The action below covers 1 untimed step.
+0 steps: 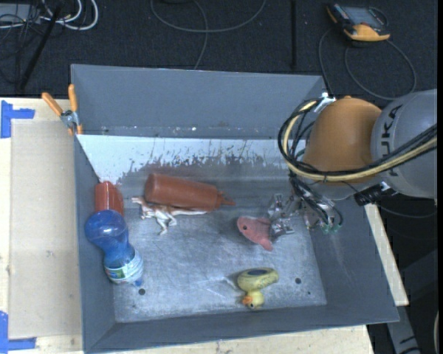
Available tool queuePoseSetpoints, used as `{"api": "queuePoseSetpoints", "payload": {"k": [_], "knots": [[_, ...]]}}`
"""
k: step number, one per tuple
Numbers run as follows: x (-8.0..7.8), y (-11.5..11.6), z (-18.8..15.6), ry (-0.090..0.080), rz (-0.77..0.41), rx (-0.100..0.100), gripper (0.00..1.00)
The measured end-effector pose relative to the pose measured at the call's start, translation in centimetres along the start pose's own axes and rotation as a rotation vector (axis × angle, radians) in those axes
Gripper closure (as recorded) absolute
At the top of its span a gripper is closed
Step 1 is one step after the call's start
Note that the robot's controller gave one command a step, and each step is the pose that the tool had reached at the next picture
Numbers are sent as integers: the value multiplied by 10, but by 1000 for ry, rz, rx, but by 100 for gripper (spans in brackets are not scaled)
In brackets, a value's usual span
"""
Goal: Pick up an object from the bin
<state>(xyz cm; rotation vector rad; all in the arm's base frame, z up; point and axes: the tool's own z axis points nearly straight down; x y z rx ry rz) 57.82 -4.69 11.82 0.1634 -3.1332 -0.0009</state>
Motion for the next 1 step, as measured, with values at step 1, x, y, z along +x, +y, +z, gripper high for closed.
{"api": "queuePoseSetpoints", "payload": {"k": [1], "knots": [[-1,0,-17,-3,0,1,100]]}}
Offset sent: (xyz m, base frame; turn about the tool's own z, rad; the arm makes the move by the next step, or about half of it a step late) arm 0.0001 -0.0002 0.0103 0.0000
